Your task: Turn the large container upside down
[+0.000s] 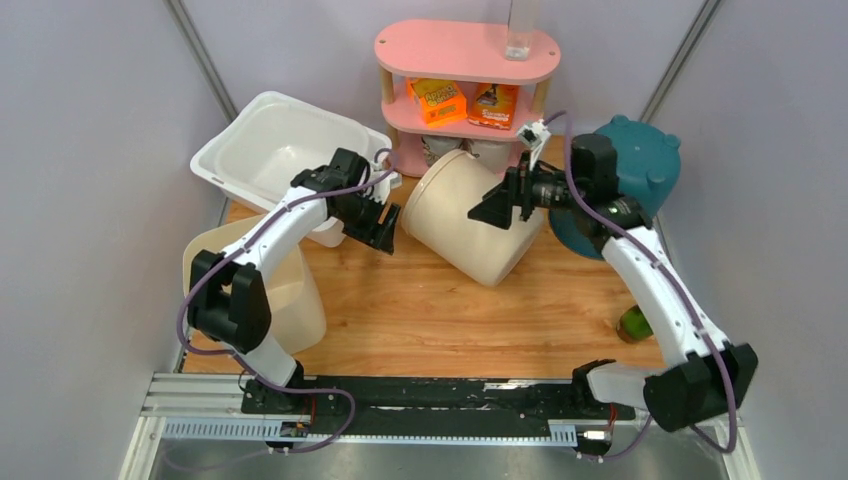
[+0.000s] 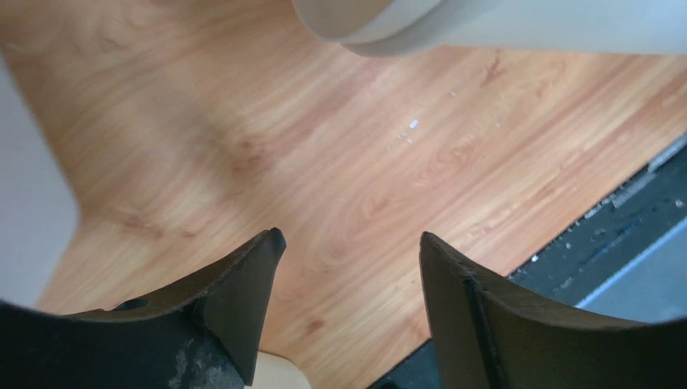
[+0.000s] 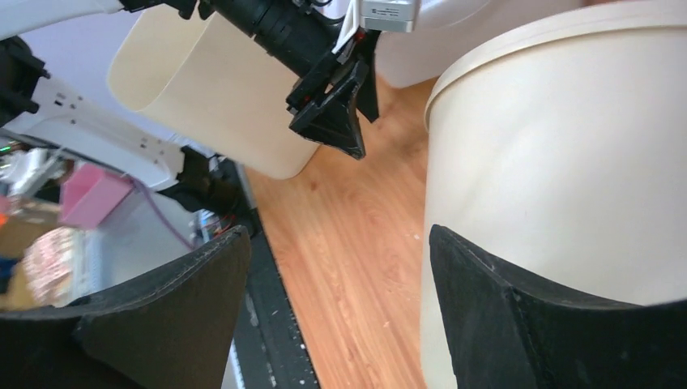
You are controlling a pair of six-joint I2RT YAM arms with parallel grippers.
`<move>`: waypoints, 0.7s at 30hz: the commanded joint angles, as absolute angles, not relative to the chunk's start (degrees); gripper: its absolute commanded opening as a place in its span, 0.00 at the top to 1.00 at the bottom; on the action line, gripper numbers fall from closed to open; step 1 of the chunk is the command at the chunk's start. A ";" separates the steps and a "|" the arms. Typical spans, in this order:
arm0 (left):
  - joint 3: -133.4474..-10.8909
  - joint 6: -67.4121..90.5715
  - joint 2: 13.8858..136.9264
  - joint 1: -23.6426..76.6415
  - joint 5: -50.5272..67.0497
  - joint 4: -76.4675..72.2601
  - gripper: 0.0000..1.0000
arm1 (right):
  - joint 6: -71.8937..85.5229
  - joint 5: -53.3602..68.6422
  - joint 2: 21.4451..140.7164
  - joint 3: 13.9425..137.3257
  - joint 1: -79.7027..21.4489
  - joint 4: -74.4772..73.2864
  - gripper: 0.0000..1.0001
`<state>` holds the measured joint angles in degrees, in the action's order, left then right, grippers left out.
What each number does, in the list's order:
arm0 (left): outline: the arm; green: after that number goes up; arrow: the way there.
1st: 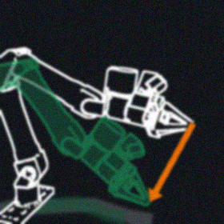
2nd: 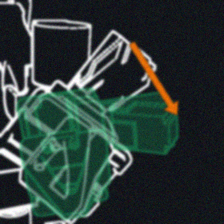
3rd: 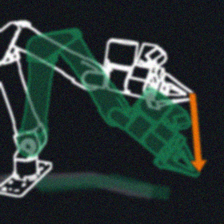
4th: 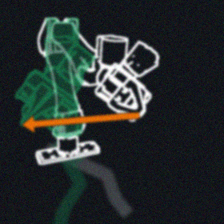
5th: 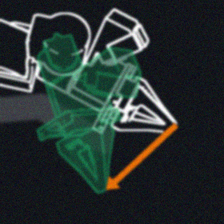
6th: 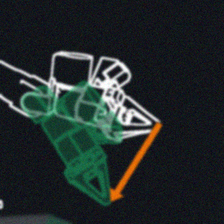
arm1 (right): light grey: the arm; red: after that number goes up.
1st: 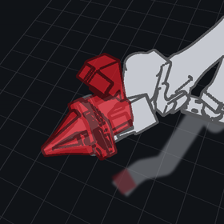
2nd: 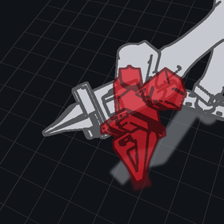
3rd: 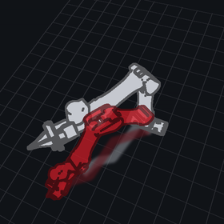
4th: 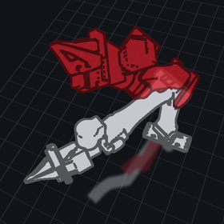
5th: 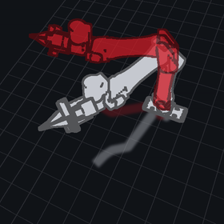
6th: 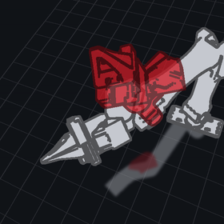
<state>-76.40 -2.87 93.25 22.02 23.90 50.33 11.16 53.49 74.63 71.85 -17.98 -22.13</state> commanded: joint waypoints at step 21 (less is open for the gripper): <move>-99.89 -10.95 109.66 26.27 39.30 24.59 0.08 | 8.56 42.53 65.02 58.27 -4.59 -32.43 0.07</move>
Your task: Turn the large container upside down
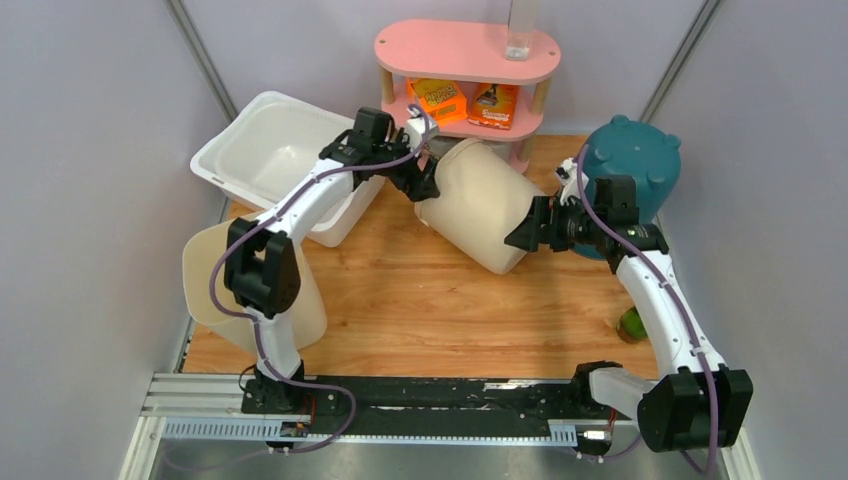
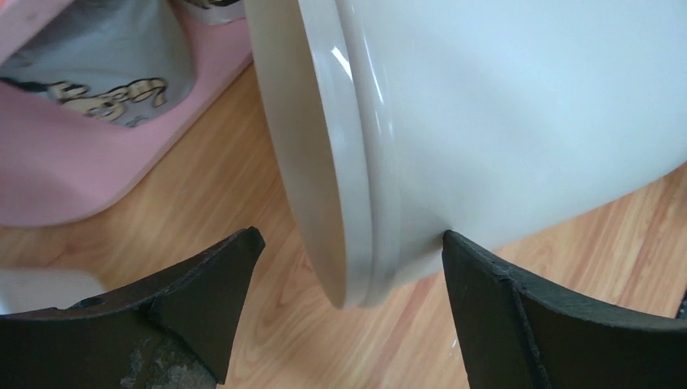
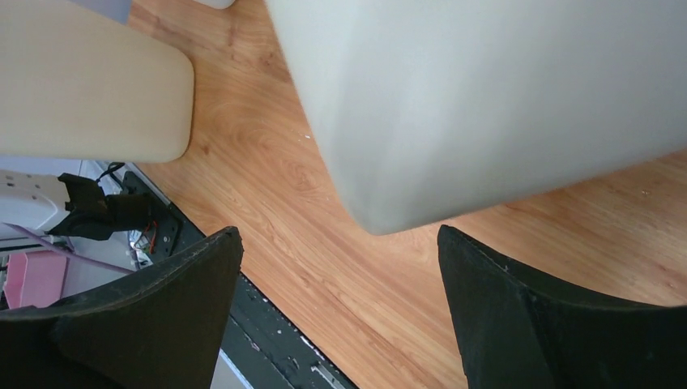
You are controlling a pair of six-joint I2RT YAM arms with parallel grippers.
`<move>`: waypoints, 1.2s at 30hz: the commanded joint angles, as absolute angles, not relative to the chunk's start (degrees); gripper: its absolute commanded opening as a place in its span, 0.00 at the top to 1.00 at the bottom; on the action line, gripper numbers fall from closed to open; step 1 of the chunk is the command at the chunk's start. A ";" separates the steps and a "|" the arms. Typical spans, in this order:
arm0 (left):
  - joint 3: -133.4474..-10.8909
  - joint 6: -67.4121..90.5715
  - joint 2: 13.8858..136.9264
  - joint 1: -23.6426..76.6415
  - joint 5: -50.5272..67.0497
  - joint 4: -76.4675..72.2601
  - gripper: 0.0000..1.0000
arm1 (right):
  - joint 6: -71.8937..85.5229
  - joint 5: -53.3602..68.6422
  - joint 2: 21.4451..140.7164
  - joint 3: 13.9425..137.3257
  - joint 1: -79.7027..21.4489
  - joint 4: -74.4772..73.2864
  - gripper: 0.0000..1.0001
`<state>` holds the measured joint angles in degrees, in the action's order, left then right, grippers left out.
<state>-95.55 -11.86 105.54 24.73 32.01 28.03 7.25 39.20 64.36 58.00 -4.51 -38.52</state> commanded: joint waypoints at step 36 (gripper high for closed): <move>-48.89 55.39 101.01 27.85 57.87 -32.54 0.99 | 8.86 44.71 67.78 69.00 -7.54 -25.28 0.12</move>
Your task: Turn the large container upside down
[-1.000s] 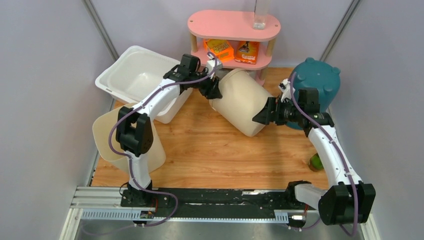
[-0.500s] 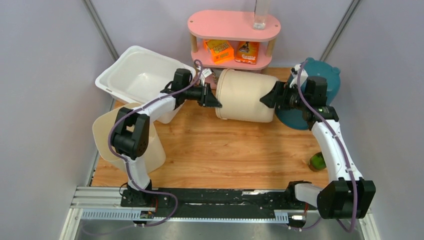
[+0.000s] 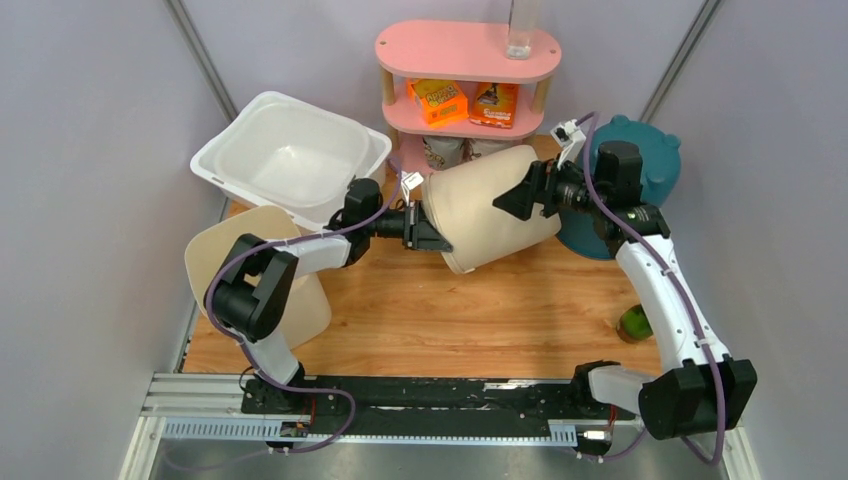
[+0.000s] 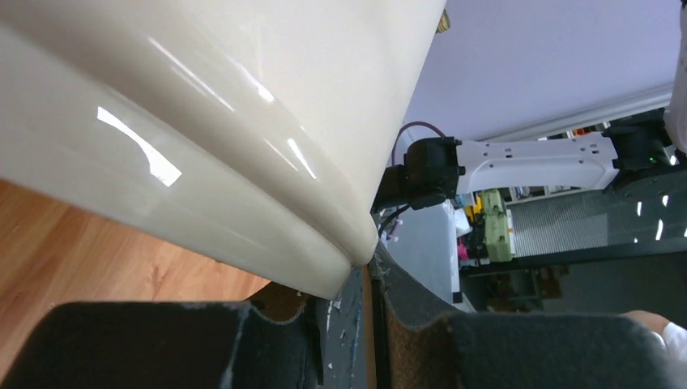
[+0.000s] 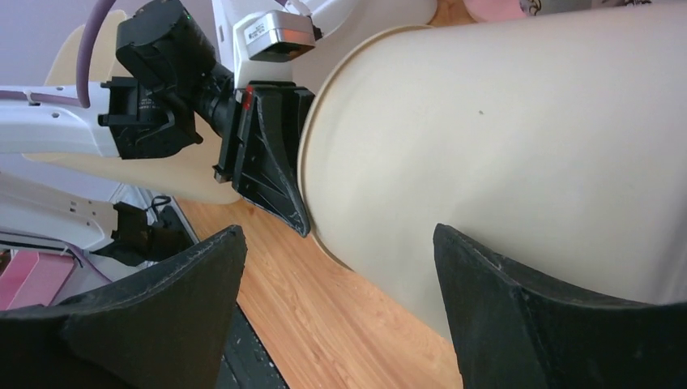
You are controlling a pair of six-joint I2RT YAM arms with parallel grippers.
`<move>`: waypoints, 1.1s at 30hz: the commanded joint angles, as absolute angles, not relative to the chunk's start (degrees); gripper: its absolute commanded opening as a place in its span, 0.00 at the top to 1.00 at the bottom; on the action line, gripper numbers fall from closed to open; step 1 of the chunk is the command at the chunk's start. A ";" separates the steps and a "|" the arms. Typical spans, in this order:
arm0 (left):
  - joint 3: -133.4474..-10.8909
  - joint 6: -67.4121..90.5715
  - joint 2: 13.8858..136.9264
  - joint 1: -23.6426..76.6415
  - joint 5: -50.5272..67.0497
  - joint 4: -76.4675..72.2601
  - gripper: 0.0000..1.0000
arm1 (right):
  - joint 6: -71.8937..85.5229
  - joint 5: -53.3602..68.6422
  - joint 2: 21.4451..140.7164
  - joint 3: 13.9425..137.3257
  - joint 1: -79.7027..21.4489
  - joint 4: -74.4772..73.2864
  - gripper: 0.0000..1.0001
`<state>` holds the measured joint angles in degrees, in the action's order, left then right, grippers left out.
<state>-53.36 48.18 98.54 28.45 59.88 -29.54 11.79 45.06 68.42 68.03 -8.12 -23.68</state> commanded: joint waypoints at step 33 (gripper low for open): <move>-51.62 33.20 103.88 25.35 48.37 -4.28 0.75 | 7.53 43.41 76.22 74.23 -12.32 -27.45 0.14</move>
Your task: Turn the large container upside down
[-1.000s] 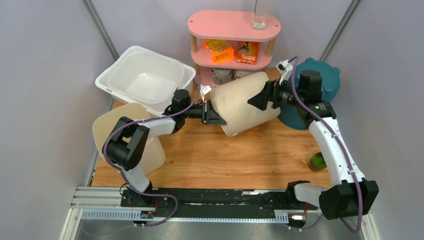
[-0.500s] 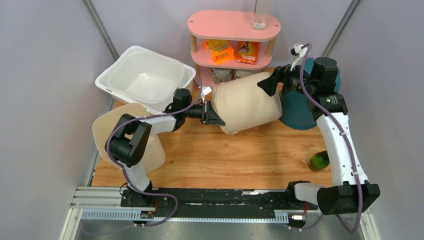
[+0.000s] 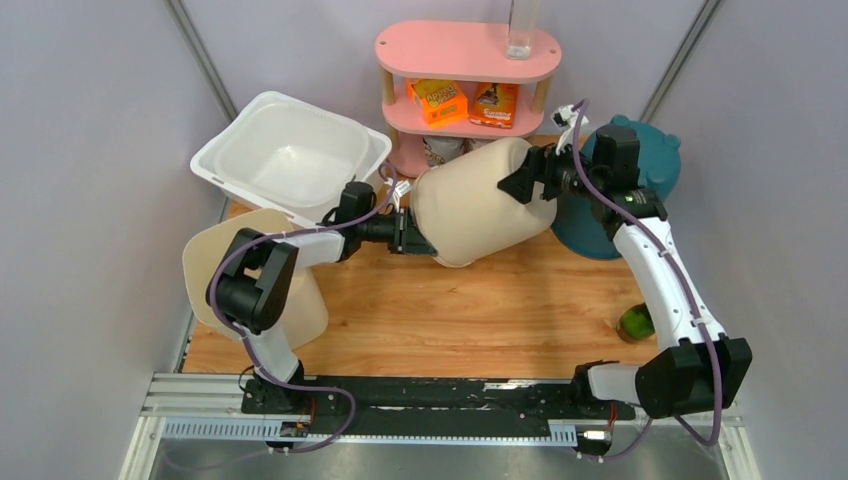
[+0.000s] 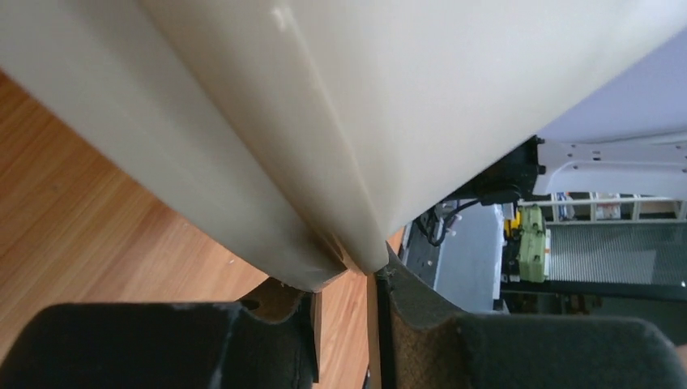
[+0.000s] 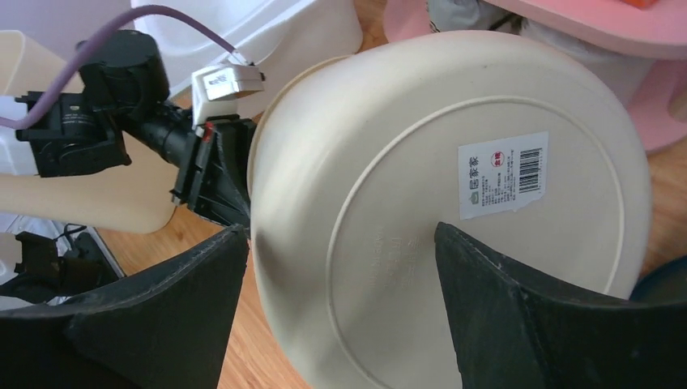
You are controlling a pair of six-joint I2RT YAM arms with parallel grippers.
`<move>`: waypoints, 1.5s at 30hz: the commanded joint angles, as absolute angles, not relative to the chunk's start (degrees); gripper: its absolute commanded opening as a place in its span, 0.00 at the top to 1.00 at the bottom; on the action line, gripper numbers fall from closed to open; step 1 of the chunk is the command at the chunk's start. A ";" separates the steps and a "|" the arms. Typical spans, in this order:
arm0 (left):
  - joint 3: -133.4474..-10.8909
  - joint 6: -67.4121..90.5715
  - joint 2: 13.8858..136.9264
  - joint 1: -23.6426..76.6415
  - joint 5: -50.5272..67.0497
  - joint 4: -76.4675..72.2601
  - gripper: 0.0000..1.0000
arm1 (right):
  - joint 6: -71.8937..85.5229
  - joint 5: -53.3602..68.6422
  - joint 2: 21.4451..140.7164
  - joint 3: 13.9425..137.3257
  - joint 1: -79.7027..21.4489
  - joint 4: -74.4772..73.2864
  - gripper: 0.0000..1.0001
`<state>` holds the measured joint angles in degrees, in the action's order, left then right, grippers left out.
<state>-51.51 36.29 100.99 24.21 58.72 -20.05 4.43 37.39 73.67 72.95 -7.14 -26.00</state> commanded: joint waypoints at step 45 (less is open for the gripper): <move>-91.47 -16.72 102.06 37.09 40.15 18.61 0.00 | 3.68 44.23 75.38 90.17 -1.31 -29.30 0.13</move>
